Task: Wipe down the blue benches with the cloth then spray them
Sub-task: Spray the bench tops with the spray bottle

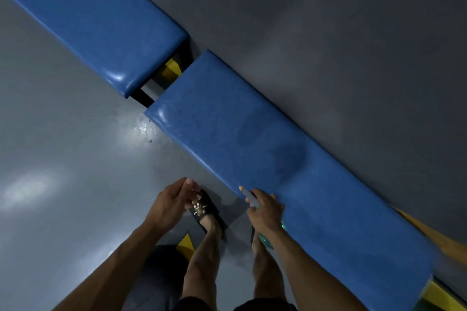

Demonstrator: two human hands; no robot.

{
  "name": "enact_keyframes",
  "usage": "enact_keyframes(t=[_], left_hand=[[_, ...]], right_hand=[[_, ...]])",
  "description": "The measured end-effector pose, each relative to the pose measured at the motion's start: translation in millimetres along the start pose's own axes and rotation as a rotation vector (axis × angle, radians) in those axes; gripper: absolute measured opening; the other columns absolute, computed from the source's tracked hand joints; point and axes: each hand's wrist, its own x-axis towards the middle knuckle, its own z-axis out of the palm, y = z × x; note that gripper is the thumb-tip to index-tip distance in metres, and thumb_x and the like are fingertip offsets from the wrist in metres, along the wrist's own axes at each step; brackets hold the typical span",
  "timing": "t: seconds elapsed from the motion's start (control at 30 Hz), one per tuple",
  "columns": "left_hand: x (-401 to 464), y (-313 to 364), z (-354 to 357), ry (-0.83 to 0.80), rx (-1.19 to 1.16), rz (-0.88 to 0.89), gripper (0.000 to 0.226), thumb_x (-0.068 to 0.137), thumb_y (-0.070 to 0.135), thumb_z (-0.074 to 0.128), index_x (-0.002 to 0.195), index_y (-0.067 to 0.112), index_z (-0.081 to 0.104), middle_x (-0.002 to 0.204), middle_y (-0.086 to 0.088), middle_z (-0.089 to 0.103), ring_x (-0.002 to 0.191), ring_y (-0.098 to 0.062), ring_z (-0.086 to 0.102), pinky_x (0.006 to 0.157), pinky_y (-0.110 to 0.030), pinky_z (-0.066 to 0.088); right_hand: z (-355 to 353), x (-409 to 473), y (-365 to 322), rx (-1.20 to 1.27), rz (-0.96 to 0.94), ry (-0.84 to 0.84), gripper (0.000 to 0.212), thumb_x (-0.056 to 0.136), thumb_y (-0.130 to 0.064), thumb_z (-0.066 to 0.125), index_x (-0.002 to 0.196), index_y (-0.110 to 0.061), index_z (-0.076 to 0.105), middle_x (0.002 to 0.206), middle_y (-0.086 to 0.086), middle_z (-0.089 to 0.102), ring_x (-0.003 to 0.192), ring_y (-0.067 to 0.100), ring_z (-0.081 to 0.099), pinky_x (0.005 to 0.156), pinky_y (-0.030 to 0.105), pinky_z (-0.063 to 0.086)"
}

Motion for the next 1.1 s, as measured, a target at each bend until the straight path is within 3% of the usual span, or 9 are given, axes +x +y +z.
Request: enact_keyframes(t=[0.13, 0.27, 0.47, 0.57, 0.67, 0.8, 0.93, 1.03, 1.1], left_hand=[[8.8, -1.3, -24.8, -0.005, 0.035, 0.024, 0.04, 0.104, 0.038, 0.036, 0.093, 0.018, 0.069, 0.08, -0.004, 0.072, 0.068, -0.007, 0.065, 0.065, -0.022, 0.053], [18.7, -4.4, -43.5, -0.008, 0.089, 0.052, 0.04, 0.101, 0.044, 0.035, 0.095, 0.022, 0.068, 0.082, -0.001, 0.072, 0.073, -0.008, 0.066, 0.07, -0.027, 0.053], [30.7, -4.4, -55.9, 0.0, 0.126, 0.052, 0.039, 0.102, 0.044, 0.034, 0.096, 0.025, 0.067, 0.084, 0.002, 0.072, 0.075, -0.003, 0.065, 0.07, -0.027, 0.049], [36.6, -2.3, -56.0, -0.001, 0.114, 0.042, 0.038, 0.102, 0.044, 0.034, 0.096, 0.025, 0.067, 0.084, 0.002, 0.072, 0.075, -0.004, 0.065, 0.071, -0.028, 0.049], [42.6, 1.3, -55.1, -0.006, 0.115, 0.03, 0.038, 0.102, 0.045, 0.035, 0.095, 0.025, 0.067, 0.084, 0.003, 0.072, 0.075, -0.004, 0.065, 0.07, -0.028, 0.049], [51.2, 5.1, -55.4, 0.007, 0.104, 0.006, 0.038, 0.102, 0.047, 0.035, 0.094, 0.026, 0.067, 0.083, 0.003, 0.073, 0.074, -0.004, 0.066, 0.069, -0.027, 0.049], [58.0, 7.2, -57.9, 0.03, 0.102, -0.017, 0.039, 0.101, 0.048, 0.035, 0.093, 0.027, 0.067, 0.082, 0.003, 0.073, 0.073, -0.005, 0.066, 0.068, -0.026, 0.049], [61.3, 12.2, -60.6, 0.041, 0.105, -0.025, 0.039, 0.101, 0.047, 0.035, 0.093, 0.026, 0.067, 0.082, 0.002, 0.073, 0.073, -0.005, 0.065, 0.069, -0.026, 0.049], [64.4, 16.4, -61.4, 0.047, 0.098, -0.03, 0.039, 0.101, 0.046, 0.035, 0.093, 0.025, 0.067, 0.082, 0.002, 0.072, 0.073, -0.004, 0.065, 0.068, -0.026, 0.049]], right_hand=[[-23.6, 26.3, -17.4, 0.04, 0.073, -0.012, 0.039, 0.076, -0.019, 0.059, 0.112, -0.034, 0.055, 0.107, -0.014, 0.065, 0.102, 0.021, 0.054, 0.082, 0.037, 0.039], [-64.6, 55.7, -30.3, 0.216, 0.219, 0.119, 0.026, 0.077, -0.011, 0.054, 0.094, -0.03, 0.057, 0.09, -0.008, 0.064, 0.082, 0.02, 0.061, 0.083, 0.041, 0.039], [-103.5, 85.4, -38.8, 0.218, 0.293, 0.266, 0.013, 0.084, -0.015, 0.056, 0.093, -0.024, 0.059, 0.089, -0.008, 0.065, 0.099, 0.026, 0.059, 0.091, 0.041, 0.038], [-96.1, 78.7, -44.7, 0.196, 0.297, 0.191, 0.015, 0.081, -0.017, 0.055, 0.093, -0.025, 0.058, 0.087, -0.01, 0.064, 0.098, 0.026, 0.057, 0.09, 0.041, 0.04], [-66.5, 59.6, -48.4, 0.145, 0.223, 0.017, 0.037, 0.073, -0.025, 0.053, 0.108, -0.033, 0.055, 0.1, -0.007, 0.065, 0.094, 0.023, 0.06, 0.091, 0.042, 0.046], [-26.4, 27.5, -69.0, 0.092, 0.08, -0.167, 0.048, 0.081, -0.02, 0.059, 0.122, -0.043, 0.055, 0.113, -0.014, 0.061, 0.109, 0.021, 0.058, 0.096, 0.038, 0.046], [-7.1, 20.9, -84.4, 0.174, 0.142, -0.122, 0.032, 0.089, -0.023, 0.063, 0.118, -0.035, 0.061, 0.112, 0.001, 0.06, 0.114, 0.028, 0.055, 0.104, 0.044, 0.039], [-14.1, 34.3, -85.6, 0.222, 0.113, -0.061, 0.023, 0.083, -0.017, 0.065, 0.097, -0.034, 0.06, 0.093, -0.017, 0.061, 0.109, 0.025, 0.058, 0.098, 0.044, 0.042], [-28.2, 50.4, -84.6, 0.222, 0.089, -0.062, 0.03, 0.079, -0.014, 0.061, 0.1, -0.036, 0.059, 0.087, -0.024, 0.053, 0.105, 0.021, 0.057, 0.096, 0.045, 0.045]])
